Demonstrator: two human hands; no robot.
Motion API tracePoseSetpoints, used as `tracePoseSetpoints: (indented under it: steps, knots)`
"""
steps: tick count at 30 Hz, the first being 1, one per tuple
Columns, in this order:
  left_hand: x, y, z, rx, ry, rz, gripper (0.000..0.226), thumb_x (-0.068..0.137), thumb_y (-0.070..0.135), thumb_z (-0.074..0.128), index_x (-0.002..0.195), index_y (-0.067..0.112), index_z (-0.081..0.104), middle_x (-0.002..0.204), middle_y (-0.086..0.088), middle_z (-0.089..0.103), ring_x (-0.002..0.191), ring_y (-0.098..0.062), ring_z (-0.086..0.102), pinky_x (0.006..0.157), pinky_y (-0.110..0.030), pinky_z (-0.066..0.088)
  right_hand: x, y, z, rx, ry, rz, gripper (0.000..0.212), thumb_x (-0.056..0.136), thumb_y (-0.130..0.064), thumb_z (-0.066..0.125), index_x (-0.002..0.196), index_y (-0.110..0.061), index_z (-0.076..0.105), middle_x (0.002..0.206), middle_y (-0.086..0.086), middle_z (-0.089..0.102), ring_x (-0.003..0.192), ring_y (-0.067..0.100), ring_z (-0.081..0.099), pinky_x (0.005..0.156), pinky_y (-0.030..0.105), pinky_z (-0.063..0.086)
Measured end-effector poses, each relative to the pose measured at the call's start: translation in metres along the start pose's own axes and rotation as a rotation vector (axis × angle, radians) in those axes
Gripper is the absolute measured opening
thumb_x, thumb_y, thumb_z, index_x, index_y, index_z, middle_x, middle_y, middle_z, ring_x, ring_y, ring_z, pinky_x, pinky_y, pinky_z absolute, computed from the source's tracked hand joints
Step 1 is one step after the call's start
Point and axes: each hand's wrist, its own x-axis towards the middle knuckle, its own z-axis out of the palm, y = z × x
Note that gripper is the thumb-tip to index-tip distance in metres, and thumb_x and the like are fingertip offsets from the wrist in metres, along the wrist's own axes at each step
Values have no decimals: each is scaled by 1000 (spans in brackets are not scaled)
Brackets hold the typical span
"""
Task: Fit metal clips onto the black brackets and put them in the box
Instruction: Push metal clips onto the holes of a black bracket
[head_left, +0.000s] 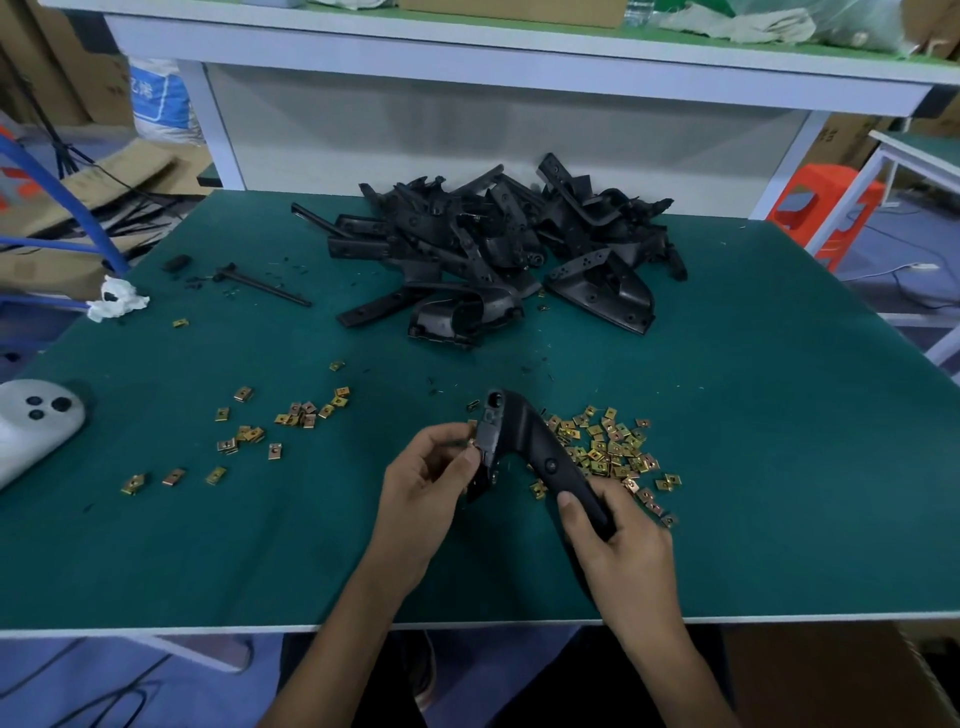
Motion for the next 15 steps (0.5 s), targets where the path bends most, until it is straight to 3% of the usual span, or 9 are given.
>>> tracePoseSetpoints:
  steps: [3,6,8,15]
  knots:
    - [-2,-2,2,47,14,7,15,85,29,78,99,32,72,84,8,70,77,-6,65,74,-17,52,-2,-1,1,32,42,-19,15,94,-58,57,103,-46,60,63,-9,59,48,6,49,42,17,33]
    - [-1,-7,2,240,48,2,32,70,54,80,98,41,69,91,9,70,82,-9,67,74,-21,54,-4,-1,0,33,81,-31,23,92,-65,51,104,-47,60,67,-10,61,51,8,53,43,20,37]
    - [0,-11,0,334,55,30,33,72,58,78,99,41,69,92,11,69,82,-9,66,73,-23,54,-5,-2,1,25,80,-34,26,91,-66,51,106,-47,60,67,-9,62,50,10,53,43,24,39]
    - [-1,-10,0,417,23,69,27,81,54,70,102,38,67,92,9,70,85,-11,66,76,-27,54,-6,-5,1,22,70,-41,24,95,-60,54,108,-41,61,65,-11,59,48,8,50,43,16,32]
